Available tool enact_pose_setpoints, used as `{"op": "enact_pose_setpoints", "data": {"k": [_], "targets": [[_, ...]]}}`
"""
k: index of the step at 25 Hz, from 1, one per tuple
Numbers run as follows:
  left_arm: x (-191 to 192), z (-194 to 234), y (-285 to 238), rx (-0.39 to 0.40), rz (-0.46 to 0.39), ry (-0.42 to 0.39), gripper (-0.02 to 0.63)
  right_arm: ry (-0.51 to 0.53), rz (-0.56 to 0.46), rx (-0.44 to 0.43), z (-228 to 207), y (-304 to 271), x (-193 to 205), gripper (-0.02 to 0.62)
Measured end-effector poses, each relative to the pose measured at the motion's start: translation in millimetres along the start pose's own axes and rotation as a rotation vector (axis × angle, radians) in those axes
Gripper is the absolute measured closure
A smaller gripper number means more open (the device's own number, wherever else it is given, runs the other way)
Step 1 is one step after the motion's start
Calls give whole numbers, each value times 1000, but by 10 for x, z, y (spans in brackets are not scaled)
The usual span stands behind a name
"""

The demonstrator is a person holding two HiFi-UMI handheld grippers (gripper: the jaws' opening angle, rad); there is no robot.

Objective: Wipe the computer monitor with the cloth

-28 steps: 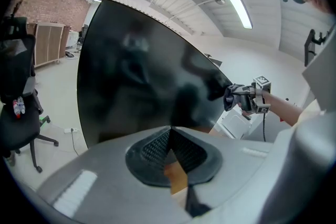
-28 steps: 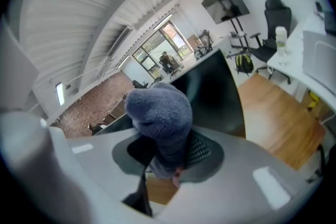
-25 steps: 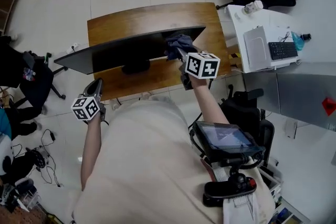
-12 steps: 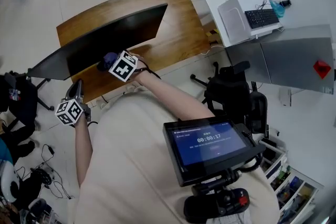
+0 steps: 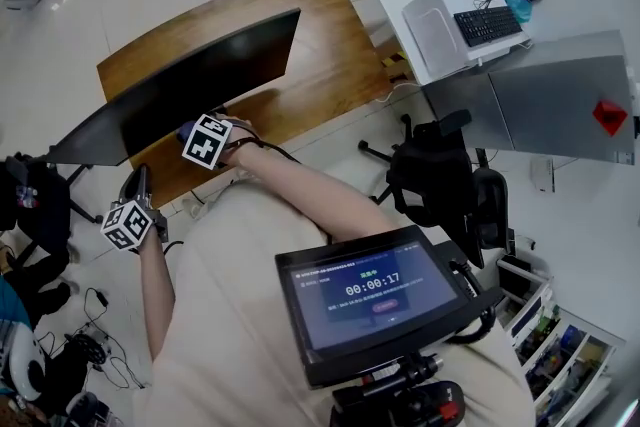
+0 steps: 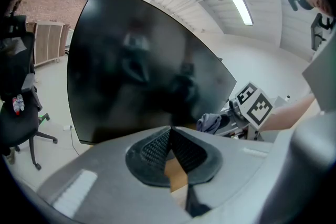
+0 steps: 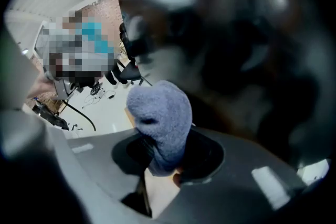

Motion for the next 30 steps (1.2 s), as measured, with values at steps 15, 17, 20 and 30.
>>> {"op": "enact_pose_setpoints", "data": {"k": [15,17,20,30], "targets": [[-5,118,95,-26,32,-13,620,-39,-32,-18,36,-44,-129,483],[11,132,99,-28,35,-14,620,-42,-48,-19,45,-8,-150,484],[49,146,87,-30,42,-12,620,-64,-84,-24,20,97,-153,483],[190,169,95,-29,57,9,620,-99,-170,41,-89,378,-16,491]]}}
Point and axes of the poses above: the fingertips, and each gripper's own axes: y backward along the fingers, z to its left, x out of its underside, the point moved 7 cm from there along y, backward along the fingers, and after that the axes turned 7 degrees about x, right-handed, at the moved point
